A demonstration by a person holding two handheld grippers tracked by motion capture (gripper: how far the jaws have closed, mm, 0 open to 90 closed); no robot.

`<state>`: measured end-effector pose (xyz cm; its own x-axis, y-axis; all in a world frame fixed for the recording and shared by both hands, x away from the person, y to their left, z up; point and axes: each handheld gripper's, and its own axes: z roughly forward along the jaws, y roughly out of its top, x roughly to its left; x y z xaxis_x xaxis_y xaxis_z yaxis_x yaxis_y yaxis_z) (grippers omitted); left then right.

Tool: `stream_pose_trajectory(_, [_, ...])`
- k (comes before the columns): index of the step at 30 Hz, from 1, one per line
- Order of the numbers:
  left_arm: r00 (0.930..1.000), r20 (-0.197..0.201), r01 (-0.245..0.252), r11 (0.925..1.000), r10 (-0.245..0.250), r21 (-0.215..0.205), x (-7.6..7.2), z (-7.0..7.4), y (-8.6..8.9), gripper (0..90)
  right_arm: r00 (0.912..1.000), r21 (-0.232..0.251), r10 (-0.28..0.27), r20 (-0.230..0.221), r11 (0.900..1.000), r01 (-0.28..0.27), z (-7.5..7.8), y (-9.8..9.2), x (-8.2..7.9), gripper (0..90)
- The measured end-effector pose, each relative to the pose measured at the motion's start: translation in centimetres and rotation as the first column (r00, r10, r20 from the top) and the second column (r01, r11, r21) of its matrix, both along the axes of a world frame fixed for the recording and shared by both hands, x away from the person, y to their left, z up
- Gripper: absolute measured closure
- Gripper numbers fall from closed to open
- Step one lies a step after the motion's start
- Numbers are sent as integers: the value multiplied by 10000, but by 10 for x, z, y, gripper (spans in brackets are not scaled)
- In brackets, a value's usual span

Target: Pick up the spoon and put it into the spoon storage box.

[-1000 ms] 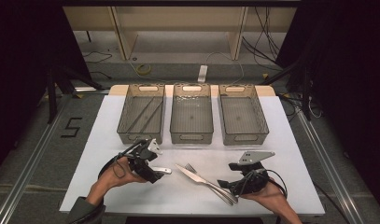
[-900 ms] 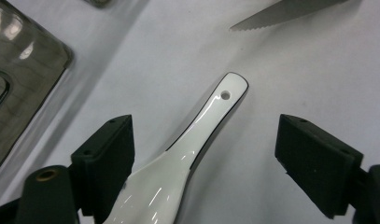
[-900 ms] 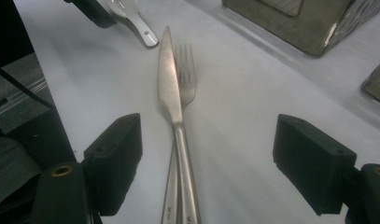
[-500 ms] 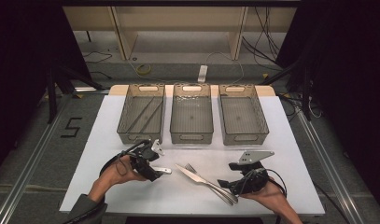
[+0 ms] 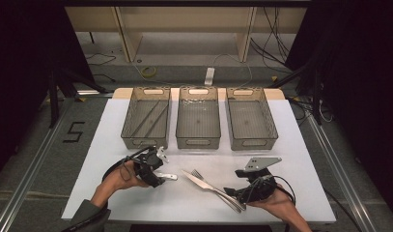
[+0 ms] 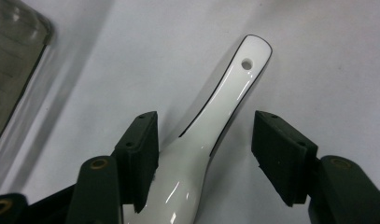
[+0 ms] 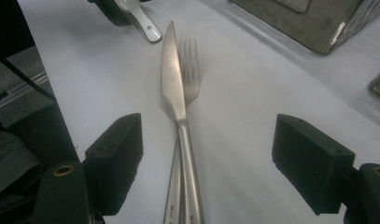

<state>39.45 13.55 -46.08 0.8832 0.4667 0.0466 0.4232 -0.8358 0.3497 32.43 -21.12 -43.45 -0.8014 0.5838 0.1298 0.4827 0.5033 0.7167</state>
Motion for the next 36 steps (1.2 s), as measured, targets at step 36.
stream_pose_trajectory(36, [9983, -582, 34, 10000, -35, -17, 7, -2, -2, 734, 10000, -71, 27, -62, 10000, -28, 0, 0, 0, 269])
